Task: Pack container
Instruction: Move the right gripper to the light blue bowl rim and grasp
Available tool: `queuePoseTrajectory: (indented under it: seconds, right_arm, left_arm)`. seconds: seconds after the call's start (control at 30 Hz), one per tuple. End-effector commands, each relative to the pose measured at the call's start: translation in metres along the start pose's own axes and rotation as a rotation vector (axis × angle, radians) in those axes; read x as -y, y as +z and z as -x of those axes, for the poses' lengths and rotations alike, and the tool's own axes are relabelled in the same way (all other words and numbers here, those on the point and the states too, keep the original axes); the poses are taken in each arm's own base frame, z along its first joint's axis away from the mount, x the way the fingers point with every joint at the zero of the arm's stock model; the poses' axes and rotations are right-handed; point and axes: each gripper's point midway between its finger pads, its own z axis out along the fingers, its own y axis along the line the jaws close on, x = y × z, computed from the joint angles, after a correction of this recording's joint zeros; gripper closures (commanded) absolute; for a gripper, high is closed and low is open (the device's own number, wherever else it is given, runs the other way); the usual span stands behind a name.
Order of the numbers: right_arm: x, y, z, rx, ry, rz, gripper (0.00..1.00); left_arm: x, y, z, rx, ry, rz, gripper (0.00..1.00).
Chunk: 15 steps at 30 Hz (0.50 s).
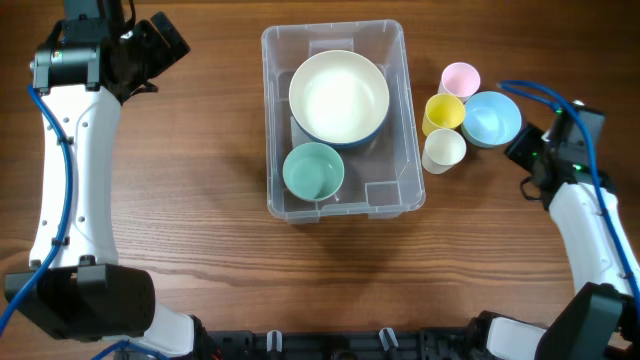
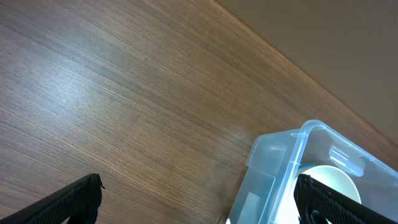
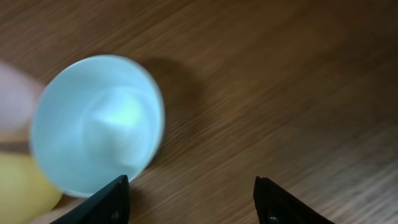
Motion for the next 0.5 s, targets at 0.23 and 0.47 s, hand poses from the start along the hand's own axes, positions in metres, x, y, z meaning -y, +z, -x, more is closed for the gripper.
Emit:
queuePoseTrajectory:
  seconds: [0.23,0.47]
  right_arm:
    - [-0.003,0.018,0.018,0.045,0.05,0.036,0.34]
    - [-0.004,0.049,0.006,0.007,0.045,0.032,0.34]
  left_arm:
    - [0.003,-0.012,0.006,0.024,-0.013,-0.024,0.0]
    - [0.003,-0.012,0.006,0.024,-0.013,-0.024,0.0]
